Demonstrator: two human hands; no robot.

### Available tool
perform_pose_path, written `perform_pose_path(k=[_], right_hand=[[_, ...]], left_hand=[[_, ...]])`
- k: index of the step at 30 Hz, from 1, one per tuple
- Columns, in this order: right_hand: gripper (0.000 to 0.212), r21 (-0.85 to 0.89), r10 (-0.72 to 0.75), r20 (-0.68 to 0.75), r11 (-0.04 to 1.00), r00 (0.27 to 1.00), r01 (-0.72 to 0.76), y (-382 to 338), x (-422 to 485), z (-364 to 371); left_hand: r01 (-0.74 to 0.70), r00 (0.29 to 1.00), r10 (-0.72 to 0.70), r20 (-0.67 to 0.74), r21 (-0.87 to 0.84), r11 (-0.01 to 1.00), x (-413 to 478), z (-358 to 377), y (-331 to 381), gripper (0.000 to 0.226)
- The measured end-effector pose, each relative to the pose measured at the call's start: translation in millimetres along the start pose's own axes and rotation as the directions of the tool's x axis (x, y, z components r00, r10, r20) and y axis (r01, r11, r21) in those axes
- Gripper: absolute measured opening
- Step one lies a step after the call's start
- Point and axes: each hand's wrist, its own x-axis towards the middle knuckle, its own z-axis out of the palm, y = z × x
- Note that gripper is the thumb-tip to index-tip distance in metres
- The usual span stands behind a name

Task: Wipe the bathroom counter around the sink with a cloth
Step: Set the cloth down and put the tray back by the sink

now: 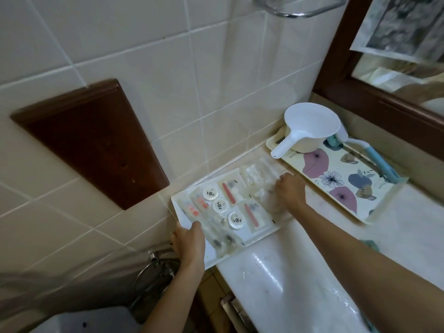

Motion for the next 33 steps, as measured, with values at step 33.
perform_pose_path(k=[33], right_hand=[[0.023,0.692,0.863,-0.358,0.502,0.356,-0.52,419.5,-549.9,-227.5]], left_hand=[[-0.529,0.528,0.085,0.845,0.249,0.811,-443.7,118.4,-195.1,0.057]])
